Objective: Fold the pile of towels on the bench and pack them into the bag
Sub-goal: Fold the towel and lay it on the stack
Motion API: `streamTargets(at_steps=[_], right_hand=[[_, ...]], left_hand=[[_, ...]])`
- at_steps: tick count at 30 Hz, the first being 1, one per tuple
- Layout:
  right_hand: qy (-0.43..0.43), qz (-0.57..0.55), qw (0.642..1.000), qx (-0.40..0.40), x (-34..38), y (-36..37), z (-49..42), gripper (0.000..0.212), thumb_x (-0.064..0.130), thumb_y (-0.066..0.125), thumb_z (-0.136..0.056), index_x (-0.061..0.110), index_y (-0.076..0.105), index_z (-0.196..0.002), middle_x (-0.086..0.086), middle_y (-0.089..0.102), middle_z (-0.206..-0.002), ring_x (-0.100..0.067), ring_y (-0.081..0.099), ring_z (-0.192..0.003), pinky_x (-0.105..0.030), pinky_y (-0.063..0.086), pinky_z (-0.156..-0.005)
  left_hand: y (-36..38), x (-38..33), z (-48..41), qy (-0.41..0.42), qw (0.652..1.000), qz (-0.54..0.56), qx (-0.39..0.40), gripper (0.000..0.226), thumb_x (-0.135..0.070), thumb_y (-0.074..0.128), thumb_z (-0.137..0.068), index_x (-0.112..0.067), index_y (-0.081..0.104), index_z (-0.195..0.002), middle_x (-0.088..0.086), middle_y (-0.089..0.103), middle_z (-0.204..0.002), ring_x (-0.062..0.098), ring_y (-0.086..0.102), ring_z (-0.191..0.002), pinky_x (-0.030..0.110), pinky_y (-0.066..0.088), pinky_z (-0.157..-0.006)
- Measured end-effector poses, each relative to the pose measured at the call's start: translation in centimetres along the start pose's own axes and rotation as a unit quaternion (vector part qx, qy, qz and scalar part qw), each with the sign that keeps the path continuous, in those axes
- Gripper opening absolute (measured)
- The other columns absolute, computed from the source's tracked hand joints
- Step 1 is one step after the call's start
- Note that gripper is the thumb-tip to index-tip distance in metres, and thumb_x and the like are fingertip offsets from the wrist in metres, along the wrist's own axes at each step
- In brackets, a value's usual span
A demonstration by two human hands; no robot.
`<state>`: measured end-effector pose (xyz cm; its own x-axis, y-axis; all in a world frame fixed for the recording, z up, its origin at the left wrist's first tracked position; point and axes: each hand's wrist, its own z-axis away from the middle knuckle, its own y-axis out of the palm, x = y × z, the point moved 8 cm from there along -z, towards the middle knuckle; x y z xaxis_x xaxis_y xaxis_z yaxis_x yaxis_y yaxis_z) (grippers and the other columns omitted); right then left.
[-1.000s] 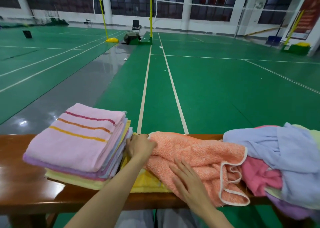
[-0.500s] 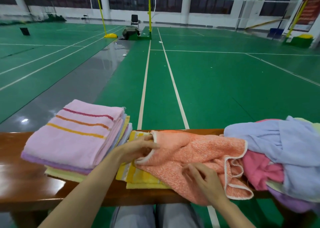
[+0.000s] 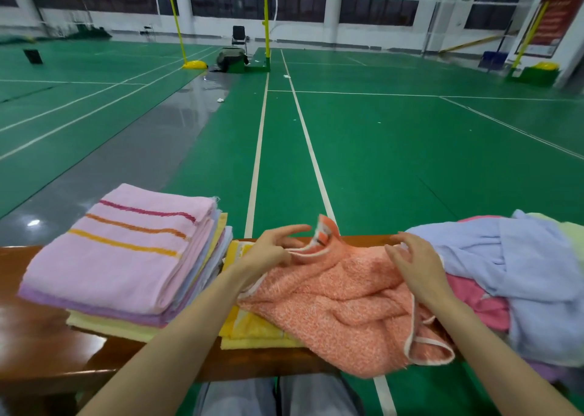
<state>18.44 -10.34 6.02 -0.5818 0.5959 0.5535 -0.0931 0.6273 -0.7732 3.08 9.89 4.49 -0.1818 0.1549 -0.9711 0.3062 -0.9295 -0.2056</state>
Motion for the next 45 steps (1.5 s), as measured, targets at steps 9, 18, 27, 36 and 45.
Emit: streamTargets(at_steps=[9,18,27,36,45], right_hand=[[0.041,0.314,0.941,0.121,-1.4,0.9,-1.9,0.054,0.051,0.051,-0.086,0.019,0.047,-0.13,-0.005,0.056,-0.128,-0.025,0.042,-0.121,-0.036,0.033,-0.095],[0.065,0.28,0.934,0.214,-2.2,1.7,-2.7,0.052,0.054,0.064,-0.077,0.027,0.059,-0.12,0.002,0.061,-0.123,-0.021,0.05,-0.116,-0.035,0.032,-0.094],[0.08,0.166,0.949,0.255,-2.0,4.6,-3.0,0.043,0.039,0.059,-0.085,0.012,0.047,-0.116,-0.004,0.059,-0.114,-0.022,0.056,-0.099,-0.032,0.044,-0.079],[0.046,0.285,0.93,0.227,-1.9,3.4,-3.8,0.046,0.056,0.059,-0.075,0.034,0.061,-0.116,0.003,0.062,-0.118,-0.02,0.05,-0.113,-0.036,0.031,-0.094],[-0.086,-0.095,0.984,0.12,1.5,-1.7,-4.3,0.039,0.055,0.052,-0.051,0.019,0.042,-0.062,0.008,0.041,-0.06,0.001,0.035,-0.056,-0.02,0.029,-0.055]], left_hand=[[3.1,-4.1,-3.2,0.099,0.845,-0.518,-0.09,0.063,-0.053,0.062,-0.078,-0.025,0.041,-0.131,-0.003,0.059,-0.121,0.02,0.057,-0.109,0.033,0.048,-0.086],[3.5,-1.6,-3.9,0.077,0.839,-0.536,-0.055,0.086,-0.051,0.063,-0.079,-0.021,0.018,-0.146,0.004,0.043,-0.137,0.023,0.044,-0.123,0.039,0.044,-0.091],[3.3,-0.1,-3.5,0.086,0.882,-0.462,-0.002,0.064,-0.042,0.059,-0.087,-0.035,0.028,-0.144,0.002,0.041,-0.142,0.021,0.039,-0.127,0.039,0.039,-0.103],[-0.2,-0.9,-4.4,0.066,0.956,-0.266,-0.11,0.02,-0.015,0.053,-0.09,-0.013,0.069,-0.103,0.003,0.068,-0.096,0.02,0.061,-0.09,0.034,0.05,-0.081],[-6.5,-11.0,-0.8,0.201,0.945,-0.072,-0.249,0.013,-0.016,0.064,-0.087,-0.017,0.067,-0.075,-0.006,0.06,-0.067,-0.006,0.055,-0.054,0.006,0.041,-0.054]])
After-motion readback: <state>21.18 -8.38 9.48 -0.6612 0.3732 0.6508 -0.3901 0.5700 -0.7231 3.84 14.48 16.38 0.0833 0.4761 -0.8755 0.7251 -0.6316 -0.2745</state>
